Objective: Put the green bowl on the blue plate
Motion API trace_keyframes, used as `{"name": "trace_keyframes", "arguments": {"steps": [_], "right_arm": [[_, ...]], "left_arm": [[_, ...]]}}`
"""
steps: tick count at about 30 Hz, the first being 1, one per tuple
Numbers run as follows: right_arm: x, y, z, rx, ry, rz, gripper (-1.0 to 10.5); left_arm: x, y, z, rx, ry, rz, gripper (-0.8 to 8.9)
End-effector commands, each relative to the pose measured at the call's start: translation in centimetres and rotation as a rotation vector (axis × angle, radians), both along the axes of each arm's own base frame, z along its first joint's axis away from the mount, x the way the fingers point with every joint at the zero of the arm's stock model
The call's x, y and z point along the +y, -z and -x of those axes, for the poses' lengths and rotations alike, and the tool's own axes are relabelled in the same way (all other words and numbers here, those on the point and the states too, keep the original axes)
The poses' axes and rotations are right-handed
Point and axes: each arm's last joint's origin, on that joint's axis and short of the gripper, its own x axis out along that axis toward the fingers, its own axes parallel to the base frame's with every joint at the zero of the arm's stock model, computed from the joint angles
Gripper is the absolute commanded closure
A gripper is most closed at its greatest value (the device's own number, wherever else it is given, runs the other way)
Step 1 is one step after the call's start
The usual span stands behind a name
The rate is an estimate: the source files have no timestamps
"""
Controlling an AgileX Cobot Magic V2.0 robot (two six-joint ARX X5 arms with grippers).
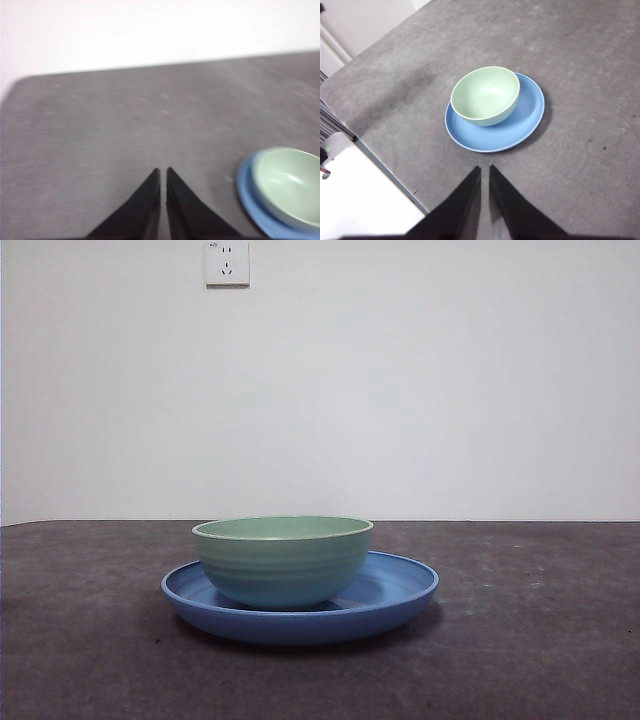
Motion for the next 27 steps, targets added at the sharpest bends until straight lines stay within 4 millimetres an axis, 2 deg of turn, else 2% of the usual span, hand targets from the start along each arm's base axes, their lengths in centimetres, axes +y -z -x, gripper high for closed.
{"name": "trace_keyframes", "arguments": {"steps": [1,8,13,19,27], "right_arm": [[0.0,-0.3,0.0,-0.012,-0.004,-0.007,9.2],[0.0,-0.3,0.0,-0.012,-0.004,-0.007,9.2],[0.0,-0.3,0.0,-0.012,-0.004,-0.007,9.2],[0.0,-0.3,0.0,-0.012,-0.004,-0.007,9.2],[0.0,-0.3,0.0,-0.012,-0.004,-0.007,9.2]], "left_arm": [[0.3,2.5,-0.6,-0.072,-0.043,0.004,7.94],[0.7,9.0,-1.6,-0.089,-0.104,0.024,7.94],[1.1,12.3,-1.7,-0.032,-0.215,0.085,7.94],[1.2,13.9,-1.7,-0.020,-0.231,0.086,7.94],[1.2,14.3,-1.7,-0.021,-0.228,0.071,7.94]]}}
